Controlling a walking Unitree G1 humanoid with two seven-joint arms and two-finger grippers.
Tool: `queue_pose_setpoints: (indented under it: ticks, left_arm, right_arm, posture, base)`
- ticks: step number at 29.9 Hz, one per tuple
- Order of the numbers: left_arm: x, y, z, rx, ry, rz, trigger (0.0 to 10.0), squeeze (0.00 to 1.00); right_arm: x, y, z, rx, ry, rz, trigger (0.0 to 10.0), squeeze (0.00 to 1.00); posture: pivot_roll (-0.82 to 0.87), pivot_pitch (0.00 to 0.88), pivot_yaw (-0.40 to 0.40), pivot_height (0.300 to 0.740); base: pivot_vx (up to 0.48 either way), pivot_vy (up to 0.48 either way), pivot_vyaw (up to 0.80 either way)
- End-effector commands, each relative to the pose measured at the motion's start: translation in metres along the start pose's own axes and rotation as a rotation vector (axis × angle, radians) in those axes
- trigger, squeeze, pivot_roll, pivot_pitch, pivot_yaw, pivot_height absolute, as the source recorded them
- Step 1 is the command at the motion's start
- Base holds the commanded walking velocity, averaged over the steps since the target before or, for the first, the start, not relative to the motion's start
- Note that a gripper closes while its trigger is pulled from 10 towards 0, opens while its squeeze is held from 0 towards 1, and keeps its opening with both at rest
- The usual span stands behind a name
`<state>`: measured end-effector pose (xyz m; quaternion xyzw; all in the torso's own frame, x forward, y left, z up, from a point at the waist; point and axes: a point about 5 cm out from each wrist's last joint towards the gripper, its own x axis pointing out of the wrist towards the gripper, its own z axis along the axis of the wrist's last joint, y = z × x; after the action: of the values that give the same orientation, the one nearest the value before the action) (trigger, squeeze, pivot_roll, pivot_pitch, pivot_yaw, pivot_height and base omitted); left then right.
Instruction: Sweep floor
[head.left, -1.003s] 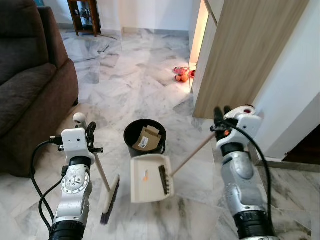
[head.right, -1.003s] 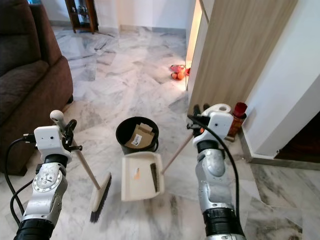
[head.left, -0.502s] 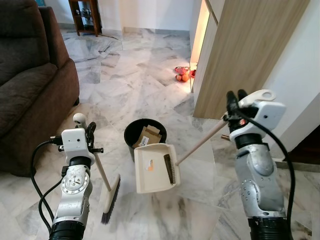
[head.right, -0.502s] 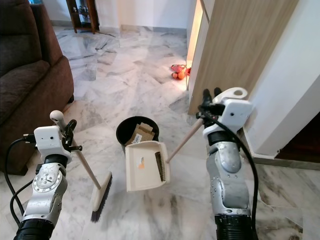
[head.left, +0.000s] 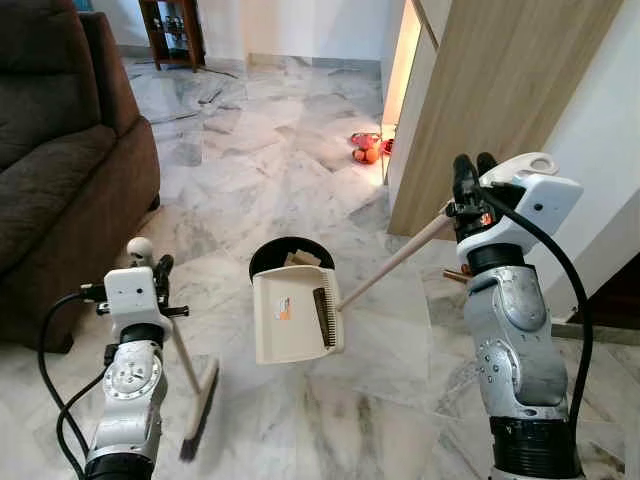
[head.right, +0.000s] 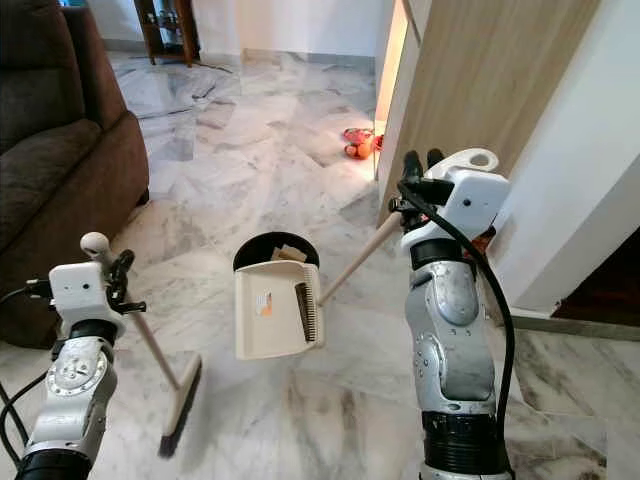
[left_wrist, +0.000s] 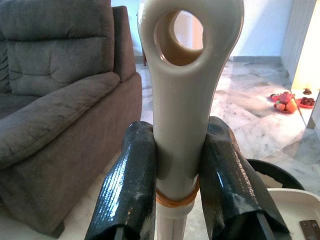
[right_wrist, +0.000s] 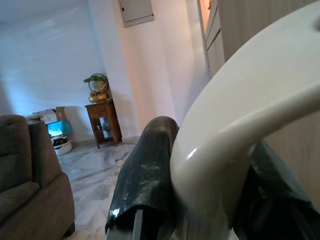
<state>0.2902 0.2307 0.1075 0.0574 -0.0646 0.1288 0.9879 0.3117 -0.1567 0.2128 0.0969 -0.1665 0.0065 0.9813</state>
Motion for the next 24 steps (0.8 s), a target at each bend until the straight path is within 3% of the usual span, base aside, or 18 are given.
queue_pose_setpoints:
  ticks: [1, 8, 24]
  left_arm:
    - [0.001, 0.001, 0.012, 0.014, -0.069, 0.004, 10.0, 0.0]
    - [-0.005, 0.012, 0.013, 0.088, -0.095, 0.034, 10.0, 0.0]
    - [-0.005, 0.012, 0.015, 0.086, -0.106, 0.058, 10.0, 0.0]
  right_arm:
    - [0.005, 0.006, 0.026, 0.022, -0.109, 0.013, 10.0, 0.0]
    - [0.008, 0.007, 0.031, 0.035, -0.128, 0.012, 10.0, 0.0]
    - [0.009, 0.01, 0.031, 0.044, -0.128, 0.014, 10.0, 0.0]
  posture:
    - [0.05, 0.044, -0.025, 0.74]
    - [0.06, 0.048, -0.024, 0.74]
    - [0.06, 0.042, -0.025, 0.74]
  base:
    - [0.251, 0.0, 0.0]
    - [0.262, 0.0, 0.0]
    - [0.33, 0.0, 0.0]
